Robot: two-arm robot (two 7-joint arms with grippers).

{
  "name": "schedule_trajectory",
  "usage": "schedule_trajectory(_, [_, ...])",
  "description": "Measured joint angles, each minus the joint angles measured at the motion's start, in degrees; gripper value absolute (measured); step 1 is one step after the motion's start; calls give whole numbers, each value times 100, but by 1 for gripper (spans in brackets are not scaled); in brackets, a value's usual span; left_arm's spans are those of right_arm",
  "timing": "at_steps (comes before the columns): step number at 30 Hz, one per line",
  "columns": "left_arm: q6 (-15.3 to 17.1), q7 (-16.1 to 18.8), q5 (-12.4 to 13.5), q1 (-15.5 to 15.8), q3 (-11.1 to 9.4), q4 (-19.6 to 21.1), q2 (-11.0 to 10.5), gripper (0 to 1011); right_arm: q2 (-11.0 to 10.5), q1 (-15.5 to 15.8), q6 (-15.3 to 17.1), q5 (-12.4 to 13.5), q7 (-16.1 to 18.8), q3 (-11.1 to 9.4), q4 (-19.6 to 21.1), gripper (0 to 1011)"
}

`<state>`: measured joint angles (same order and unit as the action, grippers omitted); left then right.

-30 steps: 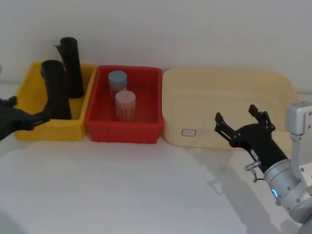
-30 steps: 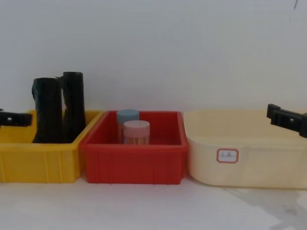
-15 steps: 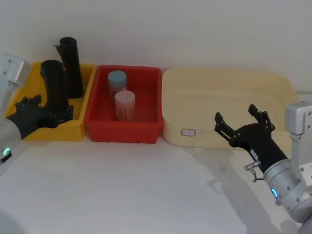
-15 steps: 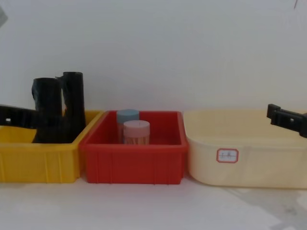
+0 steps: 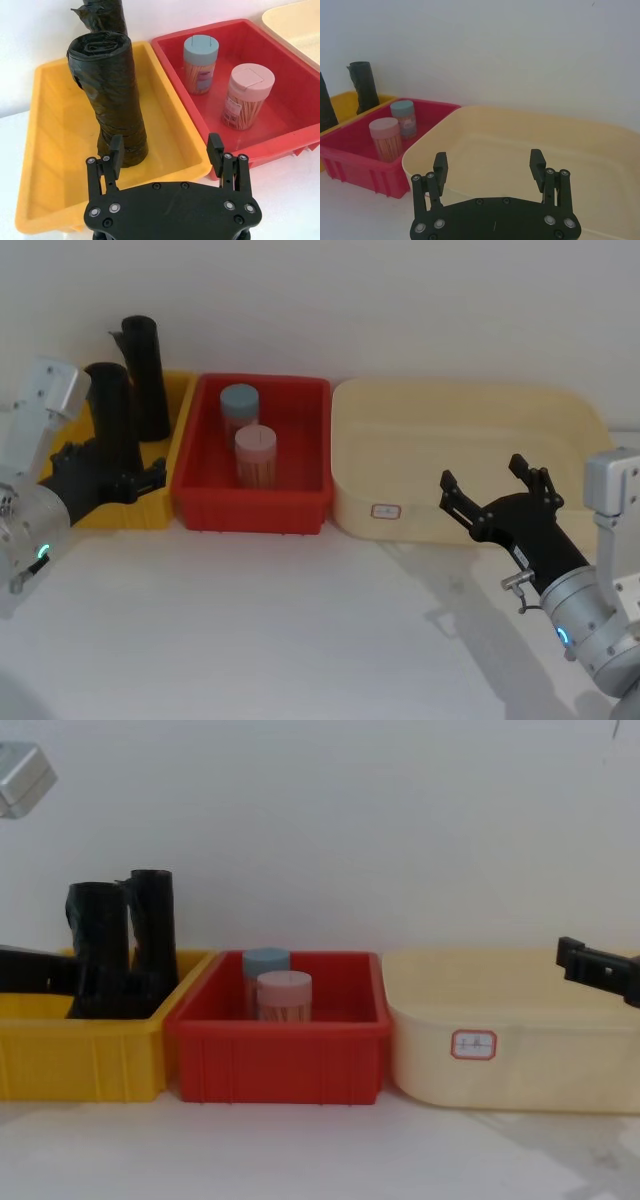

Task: Pick up the garbage bag with the one hand and transfer it to the other hand.

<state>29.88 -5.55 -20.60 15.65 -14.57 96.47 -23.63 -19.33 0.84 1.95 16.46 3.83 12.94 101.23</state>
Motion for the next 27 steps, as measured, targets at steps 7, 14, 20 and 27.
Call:
schedule_trajectory(7, [46, 96, 31, -117, 102, 131, -5, 1001, 0, 0, 0, 0, 0, 0, 0, 1001])
schedule_trajectory(14, [119, 282, 31, -335, 377, 363, -11, 1001, 0, 0, 0, 0, 0, 0, 0, 1001])
schedule_trajectory(20, [146, 318, -53, -460, 623, 449, -19, 1001, 0, 0, 0, 0, 0, 0, 0, 1001])
schedule_trajectory(27, [43, 136, -128, -446, 713, 325, -42, 1001, 0, 0, 0, 0, 0, 0, 0, 1001])
